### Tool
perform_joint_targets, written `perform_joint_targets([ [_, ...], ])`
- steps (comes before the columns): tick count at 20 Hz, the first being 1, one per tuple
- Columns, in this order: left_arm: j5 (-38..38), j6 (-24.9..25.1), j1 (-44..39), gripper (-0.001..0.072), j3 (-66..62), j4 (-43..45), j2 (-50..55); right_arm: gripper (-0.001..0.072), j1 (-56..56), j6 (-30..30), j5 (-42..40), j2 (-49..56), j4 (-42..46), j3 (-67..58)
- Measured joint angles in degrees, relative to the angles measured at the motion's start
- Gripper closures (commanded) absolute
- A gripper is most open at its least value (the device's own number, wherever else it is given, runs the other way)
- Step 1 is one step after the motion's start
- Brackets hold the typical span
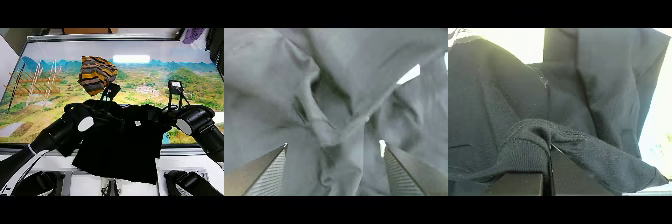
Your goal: Fold the clothes and pants, and hang the long-sleeved shirts on hangers.
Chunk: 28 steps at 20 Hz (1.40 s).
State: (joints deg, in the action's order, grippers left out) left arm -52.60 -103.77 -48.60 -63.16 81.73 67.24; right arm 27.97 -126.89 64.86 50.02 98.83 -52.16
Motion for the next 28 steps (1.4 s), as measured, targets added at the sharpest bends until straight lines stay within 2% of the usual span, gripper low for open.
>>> perform_joint_targets([
  [4,3.1,-0.9,-1.9,0.0080,1.3,2.3,2.5,0.0695,0.0,0.0,-0.3,0.0,-0.1,0.0],
  [10,6.9,-8.0,-0.2,0.0080,1.7,9.0,7.9,0.0695,0.0,0.0,-0.3,0.0,-0.1,0.0],
  [18,10.7,-12.3,1.9,0.0082,-0.9,10.0,13.8,0.0695,0.0,0.0,-0.3,0.0,-0.1,0.0],
  [19,10.0,-12.5,2.1,0.0171,-2.3,10.0,15.1,0.0695,0.0,0.0,-0.3,0.0,-0.1,0.0],
  [20,9.1,-12.8,2.4,0.0403,-3.9,9.9,16.5,0.0695,0.0,0.0,-0.3,0.0,-0.1,0.0],
  [22,6.3,-12.9,3.8,0.0677,-7.6,10.0,19.4,0.0696,0.0,0.1,-0.1,0.0,-0.1,0.0],
  [25,1.1,-12.2,6.8,0.0678,-13.2,9.8,21.6,0.0696,-1.9,2.5,0.8,0.1,0.0,-1.1],
  [28,-4.3,-8.6,9.1,0.0678,-19.8,9.5,19.1,0.0696,-6.2,8.7,5.6,0.8,0.2,-7.9],
])
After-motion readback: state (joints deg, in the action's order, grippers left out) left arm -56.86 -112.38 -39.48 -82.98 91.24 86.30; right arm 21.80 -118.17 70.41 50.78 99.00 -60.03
